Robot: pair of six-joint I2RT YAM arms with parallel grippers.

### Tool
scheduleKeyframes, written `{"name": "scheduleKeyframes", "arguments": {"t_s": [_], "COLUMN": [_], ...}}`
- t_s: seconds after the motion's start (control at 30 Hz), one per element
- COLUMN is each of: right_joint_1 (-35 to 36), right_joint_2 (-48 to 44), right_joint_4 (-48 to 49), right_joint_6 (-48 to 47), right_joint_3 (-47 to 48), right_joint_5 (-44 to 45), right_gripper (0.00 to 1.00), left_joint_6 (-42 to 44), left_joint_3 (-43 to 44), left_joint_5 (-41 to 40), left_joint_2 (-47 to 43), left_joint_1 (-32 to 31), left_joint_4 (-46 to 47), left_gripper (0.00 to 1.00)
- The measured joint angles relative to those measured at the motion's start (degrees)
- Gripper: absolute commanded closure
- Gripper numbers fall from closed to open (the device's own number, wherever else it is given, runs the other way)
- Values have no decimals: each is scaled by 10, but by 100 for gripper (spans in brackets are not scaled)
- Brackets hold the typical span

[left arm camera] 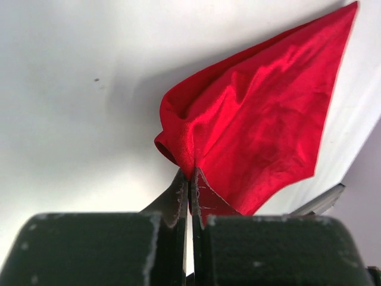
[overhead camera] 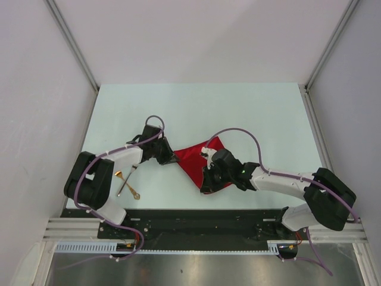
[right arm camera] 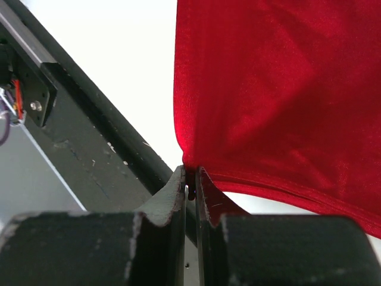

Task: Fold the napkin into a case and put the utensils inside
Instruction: Pick up the lower triangle-folded napkin from the center of the board, then fold the lower triangle-folded napkin at the center of the board.

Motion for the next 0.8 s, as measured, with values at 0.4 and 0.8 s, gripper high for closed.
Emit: {"name": "scheduleKeyframes", "arguments": {"t_s": [0.4,0.8], "right_joint_1": [-101,-177], "right_joint_2": [-53,-80], "right_joint_4": [57,73], "right_joint_6": [45,47], "right_joint_3": [-73,-129], "right_joint_5": [-72,-101], "right_gripper": [100,100], "left_joint_6": [-3,-7], "left_joint_3": [135,273], "left_joint_5": [-83,-116], "left_joint_2": [56,154], "left_joint_1": [-69,-124], "left_joint_4": [-89,-154], "left_gripper": [100,100]}}
